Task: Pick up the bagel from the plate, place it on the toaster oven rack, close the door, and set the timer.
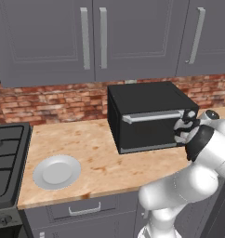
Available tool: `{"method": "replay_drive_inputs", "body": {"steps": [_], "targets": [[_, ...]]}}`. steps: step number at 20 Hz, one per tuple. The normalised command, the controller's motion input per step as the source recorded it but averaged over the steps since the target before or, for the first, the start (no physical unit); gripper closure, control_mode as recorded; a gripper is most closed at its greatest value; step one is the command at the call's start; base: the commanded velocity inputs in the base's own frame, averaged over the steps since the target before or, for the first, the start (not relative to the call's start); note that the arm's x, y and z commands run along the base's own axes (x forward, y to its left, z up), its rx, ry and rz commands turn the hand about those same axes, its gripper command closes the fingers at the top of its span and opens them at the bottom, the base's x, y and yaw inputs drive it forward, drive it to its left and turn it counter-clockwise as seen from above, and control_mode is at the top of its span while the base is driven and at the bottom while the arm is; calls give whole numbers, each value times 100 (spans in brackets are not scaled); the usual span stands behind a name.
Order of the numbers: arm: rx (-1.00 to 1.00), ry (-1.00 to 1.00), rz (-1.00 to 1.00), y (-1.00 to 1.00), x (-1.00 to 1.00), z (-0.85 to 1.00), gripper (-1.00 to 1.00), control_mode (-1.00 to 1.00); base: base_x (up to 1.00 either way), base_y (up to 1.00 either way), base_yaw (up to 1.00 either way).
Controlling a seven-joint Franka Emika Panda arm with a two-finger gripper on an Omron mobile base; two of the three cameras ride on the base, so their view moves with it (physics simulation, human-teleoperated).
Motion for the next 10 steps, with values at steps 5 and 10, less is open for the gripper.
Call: {"method": "replay_drive_inputs", "body": {"steps": [5,10], "targets": [[0,1,0,-12,10,-23,-100,-100,0,0,0],[0,0,0,0,14,-5,-100,-100,0,0,0]]}}
